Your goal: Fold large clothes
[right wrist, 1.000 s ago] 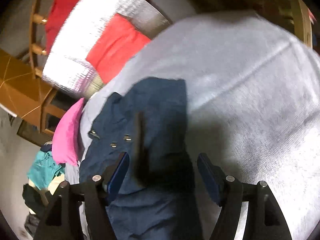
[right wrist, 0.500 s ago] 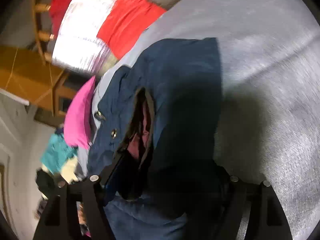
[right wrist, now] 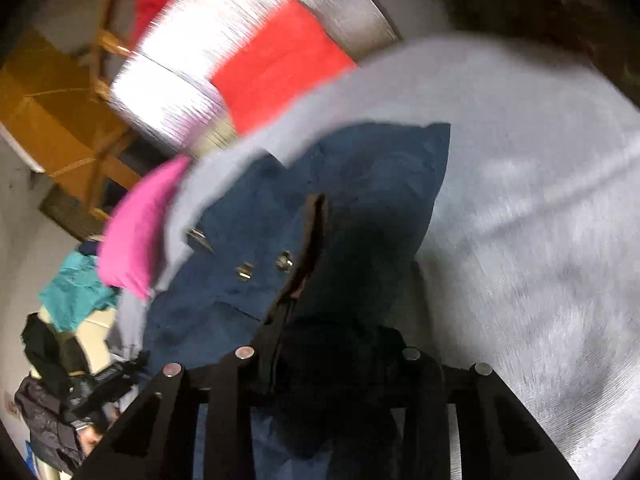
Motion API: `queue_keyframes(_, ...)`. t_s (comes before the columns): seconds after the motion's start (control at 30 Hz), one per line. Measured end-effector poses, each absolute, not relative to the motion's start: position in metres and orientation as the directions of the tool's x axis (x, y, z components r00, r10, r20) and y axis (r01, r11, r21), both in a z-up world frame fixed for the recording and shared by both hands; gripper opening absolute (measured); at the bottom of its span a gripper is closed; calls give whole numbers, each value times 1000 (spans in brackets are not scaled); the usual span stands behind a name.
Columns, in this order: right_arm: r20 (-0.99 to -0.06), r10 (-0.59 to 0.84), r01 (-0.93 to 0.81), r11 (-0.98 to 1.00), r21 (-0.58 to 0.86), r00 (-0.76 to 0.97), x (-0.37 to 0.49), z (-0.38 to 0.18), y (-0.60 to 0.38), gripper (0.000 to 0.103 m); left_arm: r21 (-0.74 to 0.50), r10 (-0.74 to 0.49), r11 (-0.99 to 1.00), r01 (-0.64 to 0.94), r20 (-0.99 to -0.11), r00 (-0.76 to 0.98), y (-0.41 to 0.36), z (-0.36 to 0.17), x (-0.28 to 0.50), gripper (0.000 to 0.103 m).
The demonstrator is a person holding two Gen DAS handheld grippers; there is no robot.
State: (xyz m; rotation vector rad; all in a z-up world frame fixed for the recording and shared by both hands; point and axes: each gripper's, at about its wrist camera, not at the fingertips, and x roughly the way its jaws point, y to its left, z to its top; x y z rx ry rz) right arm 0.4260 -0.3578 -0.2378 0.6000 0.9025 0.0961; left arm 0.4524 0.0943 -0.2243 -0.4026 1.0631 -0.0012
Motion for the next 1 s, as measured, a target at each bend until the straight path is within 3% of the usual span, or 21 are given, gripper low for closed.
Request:
queue_keyframes(0.03,-730,334,201,818,539,596,428,-248,-362,39,-319,-190,925,-208,-859,476,97,-228,453,66)
queue_keyframes(0.1,-699,387,221,759,612,602,427,-250,-370,43,-363,-224,903,-229,-854,470,104,-229,453,67)
queue_keyframes(0.13,-677,415,224,728,648,608,426,-249,-375,61,-381,-237,894,-237,-849,473,107,-228,453,67)
queue_keyframes(0.2,-628,445,235,664,709,638,424,-243,-388,85,-410,-246,874,-259,-835,491,115,-224,452,68)
queue_keyframes(0.33,-579,435,232,625,746,690,431,-230,-406,87,-463,-265,846,-264,-795,545,122,-217,451,68)
queue_keyframes(0.63,-655,431,317,626,712,621,489,-253,-407,90,-426,-233,869,-254,-803,549,111,-225,467,66)
queue_keyframes(0.7,-681,410,297,678,672,606,493,-251,-399,88,-404,-217,884,-234,-799,561,104,-222,467,59)
queue_keyframes(0.77,-720,355,266,759,594,596,497,-243,-385,69,-401,-223,894,-201,-786,576,96,-220,466,48)
queue_keyframes(0.8,-737,324,246,799,549,593,498,-238,-377,52,-396,-221,898,-190,-781,583,92,-217,467,48)
queue_keyframes(0.83,-741,301,228,824,519,600,499,-232,-370,44,-390,-213,903,-183,-774,596,91,-215,466,48)
queue_keyframes(1.0,-700,260,215,831,513,665,490,-228,-372,42,-373,-197,911,-177,-769,608,89,-213,466,48)
